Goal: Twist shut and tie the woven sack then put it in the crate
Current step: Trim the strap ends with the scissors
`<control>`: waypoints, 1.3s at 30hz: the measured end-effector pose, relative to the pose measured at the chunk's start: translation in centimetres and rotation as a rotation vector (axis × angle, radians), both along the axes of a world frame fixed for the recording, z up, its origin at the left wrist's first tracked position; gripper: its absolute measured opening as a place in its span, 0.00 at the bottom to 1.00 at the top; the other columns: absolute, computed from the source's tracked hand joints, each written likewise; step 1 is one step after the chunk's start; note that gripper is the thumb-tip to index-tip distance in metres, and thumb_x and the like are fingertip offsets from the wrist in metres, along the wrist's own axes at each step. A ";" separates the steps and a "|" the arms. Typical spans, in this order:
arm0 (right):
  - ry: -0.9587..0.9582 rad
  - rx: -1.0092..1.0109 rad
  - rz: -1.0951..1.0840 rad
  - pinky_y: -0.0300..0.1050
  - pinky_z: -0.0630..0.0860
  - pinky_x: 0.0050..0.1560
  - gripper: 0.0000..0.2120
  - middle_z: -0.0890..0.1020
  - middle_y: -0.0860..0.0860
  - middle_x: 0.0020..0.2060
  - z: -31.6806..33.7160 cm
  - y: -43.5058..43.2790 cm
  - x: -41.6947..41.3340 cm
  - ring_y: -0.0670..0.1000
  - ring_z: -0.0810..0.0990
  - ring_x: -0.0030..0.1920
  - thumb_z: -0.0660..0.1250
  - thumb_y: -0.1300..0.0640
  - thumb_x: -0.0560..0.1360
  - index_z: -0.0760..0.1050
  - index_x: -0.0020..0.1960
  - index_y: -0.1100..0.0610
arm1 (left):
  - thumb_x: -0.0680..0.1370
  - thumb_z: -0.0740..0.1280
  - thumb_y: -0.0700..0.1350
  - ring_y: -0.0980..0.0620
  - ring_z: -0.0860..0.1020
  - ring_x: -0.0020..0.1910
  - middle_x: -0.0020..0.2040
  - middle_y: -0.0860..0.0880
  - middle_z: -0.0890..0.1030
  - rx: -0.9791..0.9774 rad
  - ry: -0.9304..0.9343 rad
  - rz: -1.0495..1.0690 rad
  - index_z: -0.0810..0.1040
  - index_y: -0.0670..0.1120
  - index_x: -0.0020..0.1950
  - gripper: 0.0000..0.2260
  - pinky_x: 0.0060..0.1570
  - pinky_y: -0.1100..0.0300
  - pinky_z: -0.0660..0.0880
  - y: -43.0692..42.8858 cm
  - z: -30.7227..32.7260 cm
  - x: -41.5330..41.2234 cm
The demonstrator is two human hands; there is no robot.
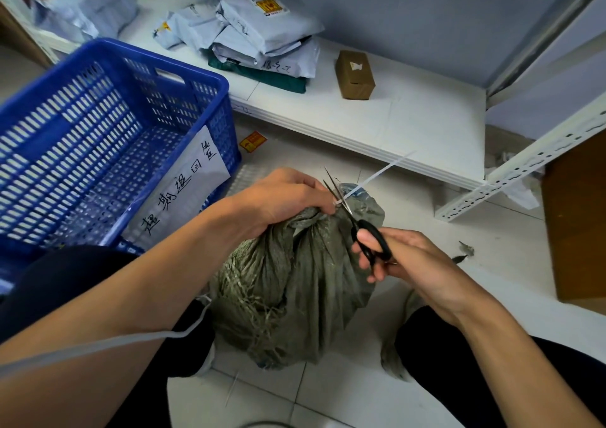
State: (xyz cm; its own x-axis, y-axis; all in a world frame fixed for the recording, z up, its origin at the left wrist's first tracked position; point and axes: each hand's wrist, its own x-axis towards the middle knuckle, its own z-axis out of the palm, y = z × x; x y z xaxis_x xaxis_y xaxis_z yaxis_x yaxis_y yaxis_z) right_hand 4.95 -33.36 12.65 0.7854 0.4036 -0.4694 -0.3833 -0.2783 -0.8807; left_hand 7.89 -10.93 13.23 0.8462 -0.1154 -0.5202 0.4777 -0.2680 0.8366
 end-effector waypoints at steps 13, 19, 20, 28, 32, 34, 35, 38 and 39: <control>0.024 0.017 -0.001 0.50 0.77 0.49 0.22 0.78 0.54 0.35 0.7 0.5 -0.5 0.47 0.71 0.30 0.71 0.46 0.70 0.81 0.46 0.67 | 0.71 0.75 0.43 0.44 0.85 0.43 0.42 0.42 0.87 -0.021 0.032 0.033 0.87 0.42 0.45 0.06 0.49 0.50 0.83 0.4 -0.2 0.3; 0.000 0.001 0.008 0.39 0.78 0.41 0.24 0.80 0.54 0.34 0.8 0.5 -0.3 0.48 0.76 0.31 0.71 0.47 0.70 0.79 0.47 0.70 | 0.69 0.76 0.44 0.42 0.86 0.44 0.43 0.41 0.88 -0.051 0.063 0.073 0.87 0.42 0.47 0.09 0.52 0.45 0.84 0.6 -0.2 0.3; -0.003 -0.007 0.006 0.39 0.76 0.40 0.21 0.81 0.54 0.34 0.7 0.5 -0.3 0.49 0.77 0.31 0.71 0.48 0.71 0.80 0.47 0.68 | 0.70 0.76 0.44 0.42 0.86 0.44 0.43 0.41 0.87 -0.056 0.065 0.090 0.87 0.41 0.47 0.09 0.52 0.45 0.83 0.6 -0.1 0.3; 0.003 -0.006 -0.055 0.60 0.77 0.57 0.18 0.83 0.54 0.36 0.3 0.0 -0.1 0.50 0.78 0.34 0.72 0.44 0.69 0.84 0.46 0.59 | 0.71 0.76 0.43 0.42 0.86 0.44 0.43 0.41 0.87 -0.082 0.062 0.115 0.87 0.42 0.46 0.07 0.51 0.47 0.84 0.6 0.0 0.4; 0.002 0.014 -0.076 0.66 0.76 0.59 0.15 0.82 0.54 0.35 0.2 0.0 -0.1 0.48 0.77 0.32 0.73 0.44 0.68 0.85 0.43 0.56 | 0.70 0.77 0.45 0.42 0.86 0.42 0.42 0.41 0.87 -0.104 0.058 0.098 0.86 0.42 0.45 0.08 0.51 0.46 0.84 0.6 0.0 0.3; -0.011 0.006 -0.084 0.62 0.76 0.57 0.16 0.83 0.54 0.35 0.3 0.0 -0.1 0.49 0.78 0.32 0.73 0.45 0.69 0.85 0.44 0.57 | 0.71 0.78 0.47 0.44 0.86 0.41 0.41 0.43 0.88 -0.127 0.050 0.107 0.86 0.44 0.44 0.08 0.48 0.49 0.84 0.4 0.2 0.2; -0.025 -0.002 -0.085 0.59 0.77 0.56 0.16 0.83 0.53 0.35 0.4 0.1 -0.2 0.49 0.78 0.33 0.73 0.44 0.68 0.85 0.44 0.57 | 0.72 0.78 0.48 0.44 0.87 0.40 0.41 0.43 0.88 -0.139 0.047 0.117 0.86 0.45 0.43 0.07 0.46 0.51 0.84 0.3 0.3 0.2; -0.069 -0.032 -0.105 0.51 0.80 0.54 0.12 0.86 0.54 0.40 0.1 0.2 -0.1 0.50 0.80 0.36 0.74 0.46 0.71 0.86 0.47 0.54 | 0.73 0.77 0.48 0.49 0.86 0.35 0.37 0.46 0.87 -0.150 0.016 0.138 0.84 0.47 0.39 0.07 0.41 0.56 0.81 -0.1 0.4 0.2; -0.076 -0.039 -0.126 0.46 0.82 0.52 0.10 0.86 0.56 0.43 -0.1 0.3 0.0 0.50 0.82 0.36 0.74 0.49 0.73 0.86 0.50 0.53 | 0.73 0.77 0.48 0.50 0.86 0.35 0.36 0.47 0.87 -0.141 0.003 0.136 0.84 0.47 0.39 0.07 0.40 0.56 0.80 -0.3 0.3 0.2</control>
State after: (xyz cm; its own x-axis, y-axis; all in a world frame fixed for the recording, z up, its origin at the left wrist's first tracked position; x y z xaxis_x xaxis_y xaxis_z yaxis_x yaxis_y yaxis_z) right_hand 4.92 -33.03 12.59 0.8625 0.2820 -0.4201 -0.3503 -0.2663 -0.8980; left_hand 8.05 -11.23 13.57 0.8576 -0.0720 -0.5093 0.5039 -0.0805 0.8600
